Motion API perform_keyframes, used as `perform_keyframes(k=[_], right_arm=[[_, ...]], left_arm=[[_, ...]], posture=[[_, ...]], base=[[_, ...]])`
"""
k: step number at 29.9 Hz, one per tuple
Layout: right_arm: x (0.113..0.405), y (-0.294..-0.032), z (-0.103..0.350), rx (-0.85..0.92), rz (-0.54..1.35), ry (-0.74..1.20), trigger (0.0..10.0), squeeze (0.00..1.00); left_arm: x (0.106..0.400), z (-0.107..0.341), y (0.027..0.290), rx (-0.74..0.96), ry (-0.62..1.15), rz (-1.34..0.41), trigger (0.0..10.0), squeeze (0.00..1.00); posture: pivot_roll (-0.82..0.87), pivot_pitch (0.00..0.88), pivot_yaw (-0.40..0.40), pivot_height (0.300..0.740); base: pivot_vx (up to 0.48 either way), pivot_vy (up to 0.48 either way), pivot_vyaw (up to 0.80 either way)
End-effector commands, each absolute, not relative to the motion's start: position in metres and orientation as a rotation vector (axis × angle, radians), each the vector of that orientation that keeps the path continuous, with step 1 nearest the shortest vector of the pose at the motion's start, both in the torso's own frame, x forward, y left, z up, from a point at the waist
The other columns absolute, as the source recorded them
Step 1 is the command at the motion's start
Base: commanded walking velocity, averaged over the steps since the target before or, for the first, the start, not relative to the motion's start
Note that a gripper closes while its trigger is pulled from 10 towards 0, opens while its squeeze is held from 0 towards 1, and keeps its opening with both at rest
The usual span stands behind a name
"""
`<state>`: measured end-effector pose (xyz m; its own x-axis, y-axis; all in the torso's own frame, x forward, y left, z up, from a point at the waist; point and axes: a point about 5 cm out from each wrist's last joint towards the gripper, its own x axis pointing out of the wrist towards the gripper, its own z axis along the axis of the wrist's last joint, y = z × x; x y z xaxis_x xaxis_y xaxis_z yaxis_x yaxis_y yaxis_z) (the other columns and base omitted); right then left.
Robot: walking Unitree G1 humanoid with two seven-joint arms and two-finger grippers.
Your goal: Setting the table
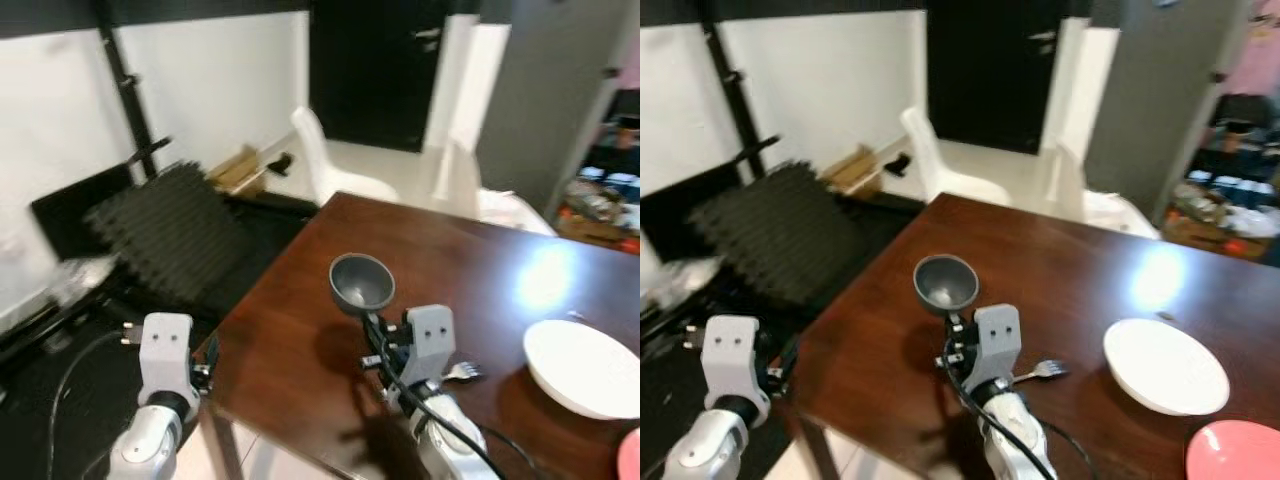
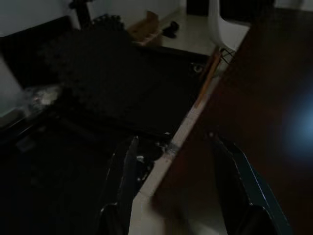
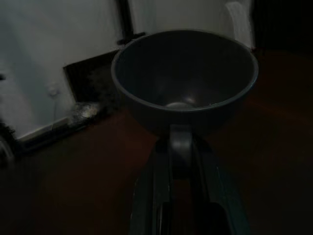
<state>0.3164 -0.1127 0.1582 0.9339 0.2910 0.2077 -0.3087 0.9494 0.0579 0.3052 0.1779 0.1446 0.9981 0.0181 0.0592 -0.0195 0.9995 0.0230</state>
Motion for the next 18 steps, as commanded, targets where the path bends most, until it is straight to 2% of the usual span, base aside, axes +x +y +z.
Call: perform_keyframes(k=[1, 18], right_arm=[[0.3142, -0.1082, 0.1559, 0.095, 0.322, -0.194, 10.0, 0.00], [0.3136, -0.1077, 0.1552, 0.099, 0.319, -0.193, 10.0, 0.00]], left_arm=[[0.3028, 0.1389, 0.1816, 0.031, -0.034, 0.032, 10.0, 0.00], [0.3022, 0.1375, 0.1803, 0.034, -0.023, 0.024, 10.0, 0.00]], posture=[[0.02, 0.074, 0.037, 0.740], [0.02, 0.077, 0.041, 0.740]], base=[[0.000, 0.000, 0.77], [0.000, 0.000, 0.77]])
